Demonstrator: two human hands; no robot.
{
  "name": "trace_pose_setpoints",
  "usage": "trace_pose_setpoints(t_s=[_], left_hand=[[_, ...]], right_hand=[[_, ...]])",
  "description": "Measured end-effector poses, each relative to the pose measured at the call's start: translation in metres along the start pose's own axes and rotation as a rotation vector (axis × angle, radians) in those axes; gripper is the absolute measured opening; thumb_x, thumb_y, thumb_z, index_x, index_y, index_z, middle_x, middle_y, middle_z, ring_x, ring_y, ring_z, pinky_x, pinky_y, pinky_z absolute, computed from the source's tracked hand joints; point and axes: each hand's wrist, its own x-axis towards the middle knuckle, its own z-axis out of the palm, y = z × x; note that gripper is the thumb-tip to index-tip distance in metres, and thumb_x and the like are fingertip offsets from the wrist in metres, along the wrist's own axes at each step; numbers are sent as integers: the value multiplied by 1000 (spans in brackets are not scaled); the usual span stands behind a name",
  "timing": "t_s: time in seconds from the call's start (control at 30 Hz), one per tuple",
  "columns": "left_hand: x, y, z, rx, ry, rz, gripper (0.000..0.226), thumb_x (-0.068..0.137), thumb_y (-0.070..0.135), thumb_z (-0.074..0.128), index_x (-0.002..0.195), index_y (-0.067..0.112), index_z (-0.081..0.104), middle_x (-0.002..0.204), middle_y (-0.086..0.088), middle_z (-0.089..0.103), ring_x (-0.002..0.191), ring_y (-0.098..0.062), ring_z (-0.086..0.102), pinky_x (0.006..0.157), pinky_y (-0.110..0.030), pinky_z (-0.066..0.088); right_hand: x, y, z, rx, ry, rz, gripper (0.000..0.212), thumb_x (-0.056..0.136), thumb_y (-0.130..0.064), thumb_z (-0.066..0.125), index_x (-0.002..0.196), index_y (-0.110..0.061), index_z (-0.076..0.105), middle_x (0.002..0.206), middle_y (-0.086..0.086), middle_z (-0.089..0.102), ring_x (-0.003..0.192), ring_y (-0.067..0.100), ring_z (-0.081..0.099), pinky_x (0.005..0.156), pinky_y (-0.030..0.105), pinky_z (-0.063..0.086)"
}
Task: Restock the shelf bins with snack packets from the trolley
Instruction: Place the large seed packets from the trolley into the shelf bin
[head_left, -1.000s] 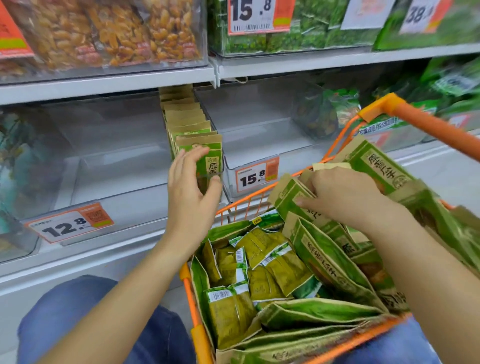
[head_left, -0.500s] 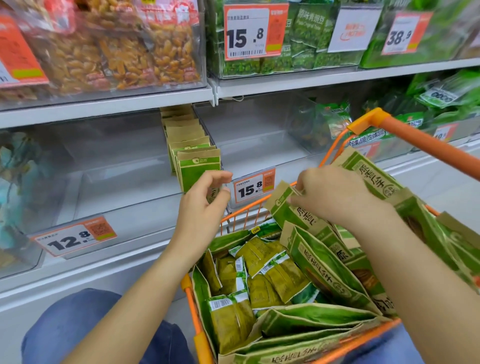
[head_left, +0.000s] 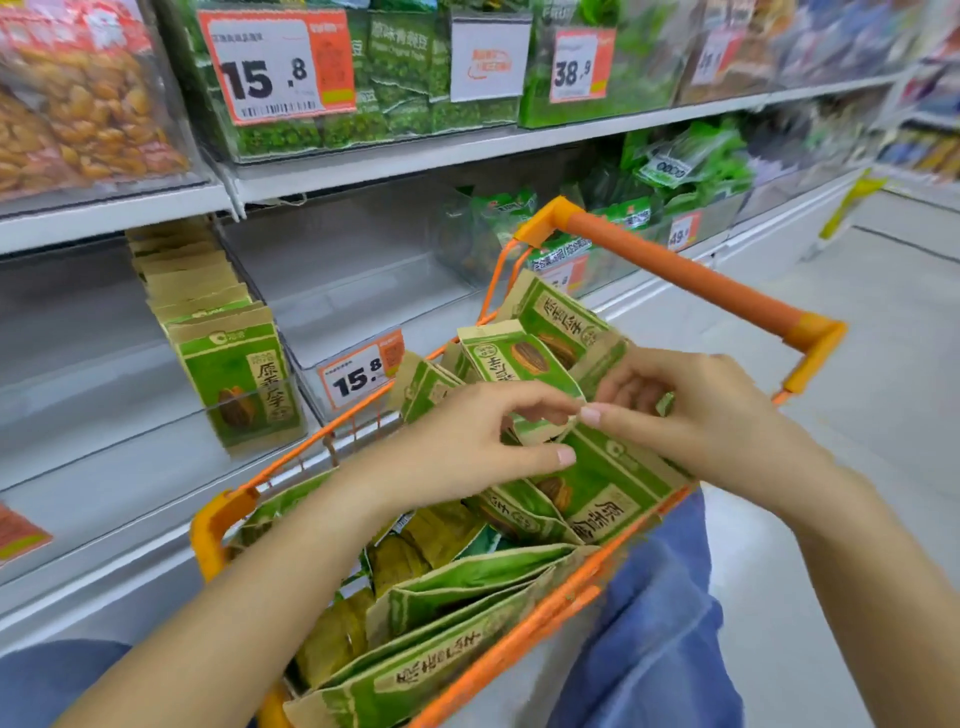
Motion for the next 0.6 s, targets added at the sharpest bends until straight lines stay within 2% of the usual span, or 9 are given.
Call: trace_pose_setpoints(t_s=[0.07,0.13,0.2,0.23,0.33,0.4,0.5,0.53,0.6], left_hand=[[9,-2,6,62,-46,2,21,79,42,70,99,40,62,97,21,64,95,6,57,90,-31,48],[13,-9,9,124,-84,3,15,80,37,72,86,28,62,82,12,62,82,-5,57,82,-40,49],[12,-14,11,69,-79,-5,17,81,28,74,81,19,60,77,7,61,76,-10,57,75,-38,48],[11,-13,10,-6,-50,-8,14,82,21,74,81,20,61,77,10,63,75,-8,58,74,-33,47],[8,-1,1,-274,156,-45,13,83,8,71,90,17,64,87,9,68,81,-3,64,78,-19,49],[5,9,-11,-392,314,-71,11,83,13,69,93,18,65,88,6,70,82,-6,66,74,-19,50],[-7,17,-32,-431,489,-125,10,81,25,68,91,22,65,85,5,72,78,-11,67,66,-28,52],[-14,17,-39,-453,538,-150,9,85,24,66,92,20,65,86,3,72,78,-12,68,66,-31,53],[-30,16,-52,-511,622,-192,6,91,21,61,95,16,62,83,3,73,74,-10,69,62,-27,54]], right_hand=[[-13,12,1,15,-13,35,45,60,-76,63,73,-33,63,69,-19,63,64,4,59,62,26,48],[-21,20,3,-26,-106,36,34,64,-65,71,73,-33,64,67,-20,63,66,2,60,63,27,49],[-22,21,5,-63,-109,0,19,74,-50,74,73,-33,65,64,-17,63,67,2,60,63,27,46],[-21,20,6,-54,-45,-26,16,78,-45,73,73,-32,65,64,-15,63,66,2,59,62,27,44],[-5,6,6,158,243,-54,12,82,-38,68,73,-30,66,65,-10,65,64,5,59,59,26,42],[12,-9,3,392,357,-66,10,84,-27,70,75,-25,67,68,-8,66,66,8,62,60,25,46],[38,-35,7,640,303,-50,3,88,-18,68,87,-18,65,73,-3,67,62,5,61,53,17,44],[46,-44,11,690,248,-21,9,88,-18,67,96,-16,63,75,0,67,58,3,60,47,17,43],[59,-60,22,739,128,21,31,86,-19,68,114,-16,55,78,4,67,51,0,57,41,16,41]])
